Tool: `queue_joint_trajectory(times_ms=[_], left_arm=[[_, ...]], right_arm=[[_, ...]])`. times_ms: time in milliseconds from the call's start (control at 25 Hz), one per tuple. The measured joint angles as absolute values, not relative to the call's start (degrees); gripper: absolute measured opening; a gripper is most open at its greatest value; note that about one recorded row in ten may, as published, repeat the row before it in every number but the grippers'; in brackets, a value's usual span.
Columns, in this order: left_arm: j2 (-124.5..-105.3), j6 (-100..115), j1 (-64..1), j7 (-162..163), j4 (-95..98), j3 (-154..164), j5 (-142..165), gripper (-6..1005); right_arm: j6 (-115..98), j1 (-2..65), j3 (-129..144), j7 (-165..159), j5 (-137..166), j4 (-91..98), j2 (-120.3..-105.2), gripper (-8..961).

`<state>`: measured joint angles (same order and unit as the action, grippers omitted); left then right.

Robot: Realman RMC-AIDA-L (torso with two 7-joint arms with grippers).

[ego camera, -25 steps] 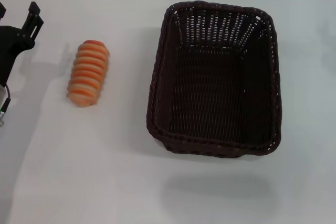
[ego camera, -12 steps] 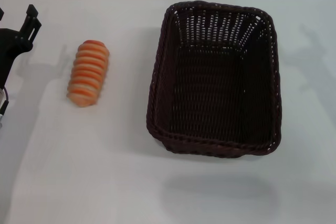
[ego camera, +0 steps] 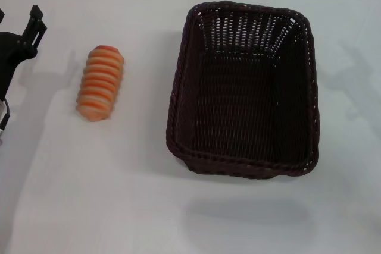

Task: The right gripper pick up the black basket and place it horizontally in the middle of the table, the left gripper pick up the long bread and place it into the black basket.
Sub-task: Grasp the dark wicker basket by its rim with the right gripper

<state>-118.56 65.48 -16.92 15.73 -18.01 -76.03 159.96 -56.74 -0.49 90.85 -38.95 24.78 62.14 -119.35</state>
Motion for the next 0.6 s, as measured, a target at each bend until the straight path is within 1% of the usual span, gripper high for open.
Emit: queue_joint_trajectory(times_ms=[200,360,600], left_arm=[[-118.65,65.48,-16.82,15.73,-18.01,-76.03,159.96,769],[-118.67,65.50,-16.64,15.73,-18.02,-76.02,159.96,769],[-118.65,65.50,-16.61,15.73,-18.02,-76.02,159.96,768]], right_arm=[[-55.79,-0.39,92.99,-23.47,15.35,59.86,-119.65,840],[-49.82,-0.50,97.29,-11.58,4.05,60.87,-119.62,839],[-41.75,-0.24,100.42,-4.63,-3.68,63.18,-119.60,839]])
